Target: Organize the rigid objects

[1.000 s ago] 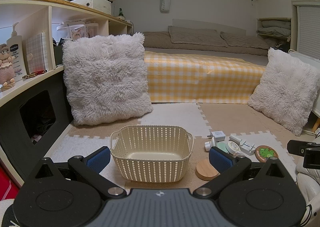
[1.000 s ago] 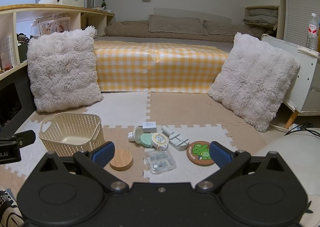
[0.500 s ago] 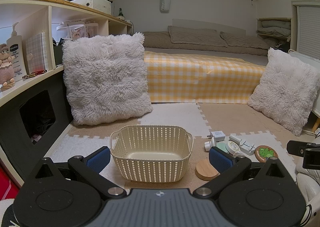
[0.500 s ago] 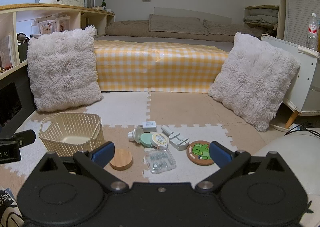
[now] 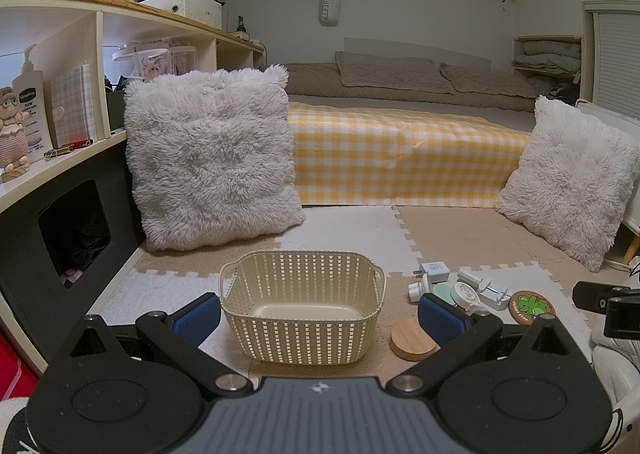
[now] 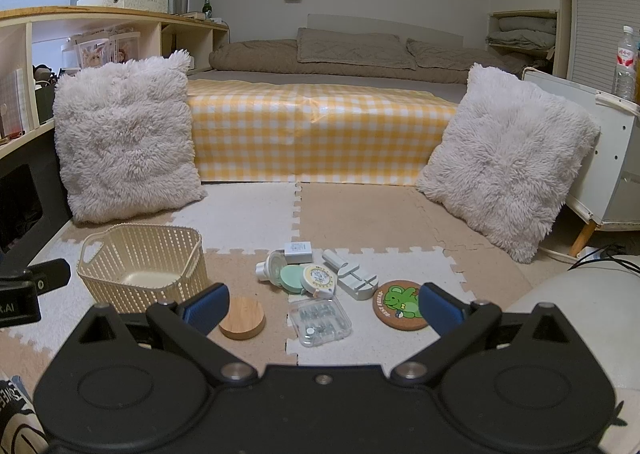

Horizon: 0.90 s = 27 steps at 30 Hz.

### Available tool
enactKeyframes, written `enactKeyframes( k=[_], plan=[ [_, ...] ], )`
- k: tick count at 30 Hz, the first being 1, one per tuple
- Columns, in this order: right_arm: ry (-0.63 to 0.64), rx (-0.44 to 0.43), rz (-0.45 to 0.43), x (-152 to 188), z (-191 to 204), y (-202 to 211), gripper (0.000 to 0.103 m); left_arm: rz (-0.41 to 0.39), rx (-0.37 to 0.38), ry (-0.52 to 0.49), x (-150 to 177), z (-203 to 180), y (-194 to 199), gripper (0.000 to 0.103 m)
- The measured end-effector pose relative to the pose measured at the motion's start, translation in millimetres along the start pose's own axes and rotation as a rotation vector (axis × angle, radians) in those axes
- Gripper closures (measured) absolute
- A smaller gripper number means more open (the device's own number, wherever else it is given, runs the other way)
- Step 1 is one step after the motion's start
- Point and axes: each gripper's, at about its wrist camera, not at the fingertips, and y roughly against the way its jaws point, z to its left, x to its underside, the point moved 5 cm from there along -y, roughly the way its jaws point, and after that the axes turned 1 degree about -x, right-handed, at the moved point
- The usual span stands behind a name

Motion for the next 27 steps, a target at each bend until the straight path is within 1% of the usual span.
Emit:
enactKeyframes(
  k=[22,27],
  plan=[
    [0.001,0.001,0.002,0.4,-0.5,-1.0,0.001,0.001,0.000,0.001,-0.2,0.0,0.3,0.000],
    [-0.001,-0.007,0.007,-1.2,-0.3,-2.0,0.001,-0.011,0.009,0.014,-2.3,-1.7,3.7,0.000]
  ],
)
